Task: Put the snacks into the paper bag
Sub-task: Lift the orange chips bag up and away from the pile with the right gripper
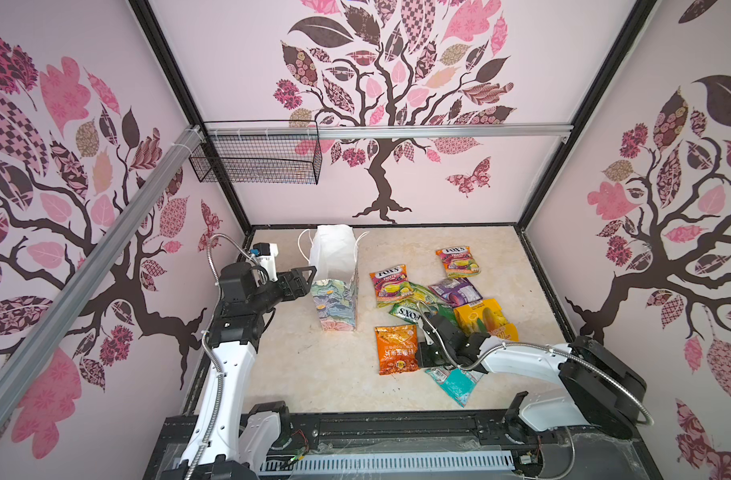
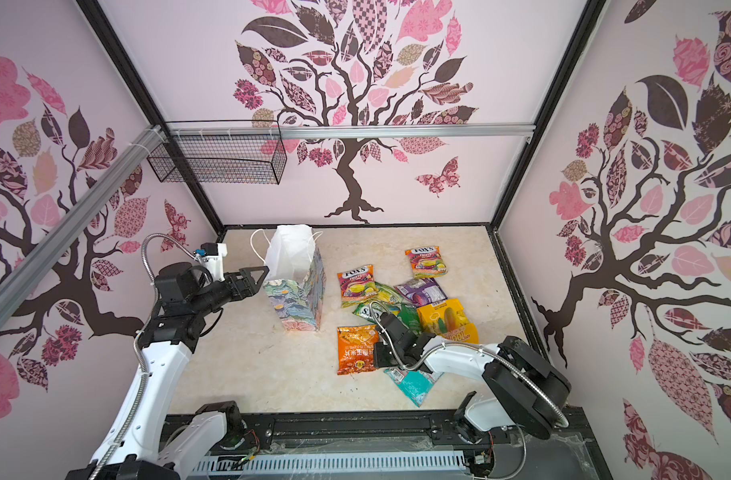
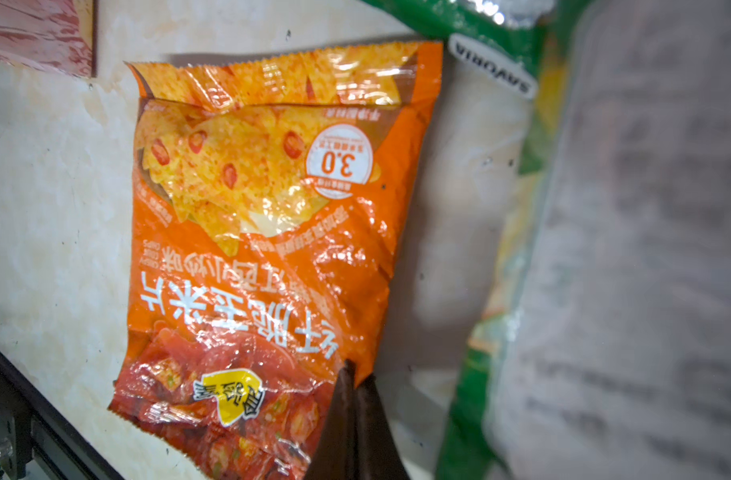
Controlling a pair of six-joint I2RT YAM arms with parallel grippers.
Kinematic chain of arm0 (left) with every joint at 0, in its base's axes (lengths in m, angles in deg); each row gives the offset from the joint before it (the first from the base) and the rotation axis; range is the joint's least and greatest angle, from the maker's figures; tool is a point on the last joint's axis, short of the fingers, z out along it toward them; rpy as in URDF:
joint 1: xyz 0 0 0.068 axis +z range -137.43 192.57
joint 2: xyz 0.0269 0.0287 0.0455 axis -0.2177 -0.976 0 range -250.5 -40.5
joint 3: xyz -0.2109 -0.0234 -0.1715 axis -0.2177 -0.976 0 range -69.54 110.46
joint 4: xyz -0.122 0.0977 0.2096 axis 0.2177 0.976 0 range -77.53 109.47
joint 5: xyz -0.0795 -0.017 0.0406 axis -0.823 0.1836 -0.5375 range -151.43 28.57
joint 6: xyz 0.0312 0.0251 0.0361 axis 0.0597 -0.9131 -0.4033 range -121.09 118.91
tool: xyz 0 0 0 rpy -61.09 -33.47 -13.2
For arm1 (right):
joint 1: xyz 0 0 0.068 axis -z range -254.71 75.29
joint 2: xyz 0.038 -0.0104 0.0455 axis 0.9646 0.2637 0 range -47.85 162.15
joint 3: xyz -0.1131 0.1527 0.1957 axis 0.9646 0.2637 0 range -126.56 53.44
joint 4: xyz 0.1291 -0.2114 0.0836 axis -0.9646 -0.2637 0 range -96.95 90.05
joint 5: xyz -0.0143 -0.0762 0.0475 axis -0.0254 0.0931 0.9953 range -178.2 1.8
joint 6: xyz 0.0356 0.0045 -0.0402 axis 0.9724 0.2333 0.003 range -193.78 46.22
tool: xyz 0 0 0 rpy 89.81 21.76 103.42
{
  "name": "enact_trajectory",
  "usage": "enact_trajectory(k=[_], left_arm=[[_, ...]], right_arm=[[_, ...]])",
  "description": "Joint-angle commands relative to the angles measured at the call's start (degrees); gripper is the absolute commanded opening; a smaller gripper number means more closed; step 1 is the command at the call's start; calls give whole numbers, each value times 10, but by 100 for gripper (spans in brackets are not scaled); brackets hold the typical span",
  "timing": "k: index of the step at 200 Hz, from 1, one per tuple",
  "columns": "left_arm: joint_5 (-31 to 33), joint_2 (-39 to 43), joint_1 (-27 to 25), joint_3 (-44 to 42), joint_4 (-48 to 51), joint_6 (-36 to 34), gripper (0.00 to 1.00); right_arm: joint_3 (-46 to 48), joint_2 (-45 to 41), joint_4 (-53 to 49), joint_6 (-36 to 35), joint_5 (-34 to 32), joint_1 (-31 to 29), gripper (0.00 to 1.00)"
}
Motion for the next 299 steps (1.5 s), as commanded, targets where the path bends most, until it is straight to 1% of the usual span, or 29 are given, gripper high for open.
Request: enact_trajectory(k=[1,16,41,57,111,136,169,203,251,272,299], left_arm=[[-8,3,3,-13,-20,-2,88],[-9,3,2,-12,-20,-2,88],[-42,10,3,-16,-43,7,87],[-35,15,3,-21,-48,8,87],[-14,13,11,-17,-34,6,84],[-44,9,12,-20,-51,13,82],[-45,8,11,-21,-53,17,81],[-48,6,11,-20,-52,18,80],[-44,1,11,-18,-47,17,74],[-38,-4,12,-15,-41,18,71],[-44,-10,12,-13,-40,20,69]], right_arm=[[-44,-40,-68,-18,-8,-3,0],[-73,-55,-104,-34,-9,-3,0],[-116,-69,-150,-61,-14,-3,0],[-139,-70,-169,-71,-13,-3,0],[-219,-86,-227,-81,-24,-3,0],[-263,-93,-254,-86,-34,-3,0],[-317,-98,-267,-94,-39,-3,0],[-378,-91,-279,-121,-69,-3,0],[-523,-54,-323,-175,-99,-3,0],[-568,-41,-335,-181,-130,-3,0],[-623,-25,-344,-198,-140,-3,0]])
